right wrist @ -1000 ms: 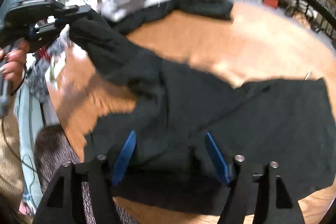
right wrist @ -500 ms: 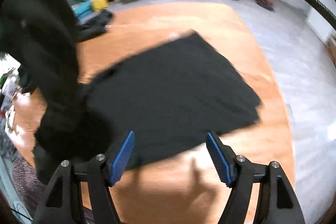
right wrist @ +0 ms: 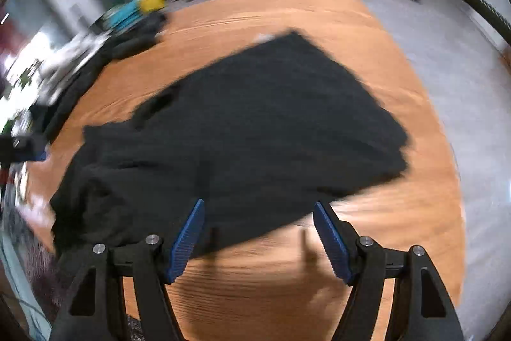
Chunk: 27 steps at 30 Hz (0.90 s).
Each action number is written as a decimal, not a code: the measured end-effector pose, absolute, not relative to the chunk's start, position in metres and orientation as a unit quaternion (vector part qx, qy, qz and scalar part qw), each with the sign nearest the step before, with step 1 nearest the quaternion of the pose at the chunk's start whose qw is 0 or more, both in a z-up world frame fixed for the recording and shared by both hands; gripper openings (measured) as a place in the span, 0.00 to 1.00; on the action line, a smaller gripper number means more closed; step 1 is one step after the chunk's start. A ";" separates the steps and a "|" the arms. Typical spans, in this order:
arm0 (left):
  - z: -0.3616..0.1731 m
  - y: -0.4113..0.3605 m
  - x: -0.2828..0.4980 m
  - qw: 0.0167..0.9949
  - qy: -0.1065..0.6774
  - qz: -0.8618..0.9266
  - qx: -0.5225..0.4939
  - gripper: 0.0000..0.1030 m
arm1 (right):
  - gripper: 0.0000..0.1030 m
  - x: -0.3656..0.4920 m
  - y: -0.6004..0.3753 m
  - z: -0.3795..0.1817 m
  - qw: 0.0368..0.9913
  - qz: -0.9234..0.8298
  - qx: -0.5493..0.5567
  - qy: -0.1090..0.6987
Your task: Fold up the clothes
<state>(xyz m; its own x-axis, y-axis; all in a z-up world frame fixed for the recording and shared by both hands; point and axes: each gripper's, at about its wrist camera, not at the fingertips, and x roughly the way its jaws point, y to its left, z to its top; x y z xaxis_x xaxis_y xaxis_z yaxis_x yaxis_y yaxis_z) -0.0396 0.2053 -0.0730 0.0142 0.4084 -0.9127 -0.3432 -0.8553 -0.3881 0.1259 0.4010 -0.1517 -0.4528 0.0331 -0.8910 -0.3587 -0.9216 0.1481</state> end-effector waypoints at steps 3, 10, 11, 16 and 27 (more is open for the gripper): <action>-0.077 0.187 -0.039 0.229 0.001 0.724 -0.651 0.76 | 0.72 0.097 0.351 -0.148 0.058 0.854 -0.505 0.114; -0.100 0.152 -0.010 0.193 0.094 0.748 -0.628 0.75 | 0.68 0.039 0.262 -0.158 -0.001 0.864 -0.502 -0.037; -0.102 0.145 -0.005 0.196 0.101 0.752 -0.622 0.75 | 0.52 0.036 0.260 -0.162 0.010 0.861 -0.506 -0.052; -0.112 0.108 0.012 0.203 0.130 0.765 -0.598 0.75 | 0.16 0.045 0.297 -0.156 0.043 0.863 -0.503 -0.008; -0.131 0.101 0.027 0.270 0.163 0.774 -0.550 0.75 | 0.16 0.191 0.460 -0.153 0.216 0.823 -0.478 0.219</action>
<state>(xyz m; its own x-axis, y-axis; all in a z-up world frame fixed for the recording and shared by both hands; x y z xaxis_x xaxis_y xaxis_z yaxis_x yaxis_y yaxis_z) 0.0270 0.1006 -0.1309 -0.2498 0.2388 -0.9384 -0.5964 -0.8014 -0.0452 0.1911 0.4597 -0.1533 -0.4491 0.1466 -0.8814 -0.5649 -0.8108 0.1529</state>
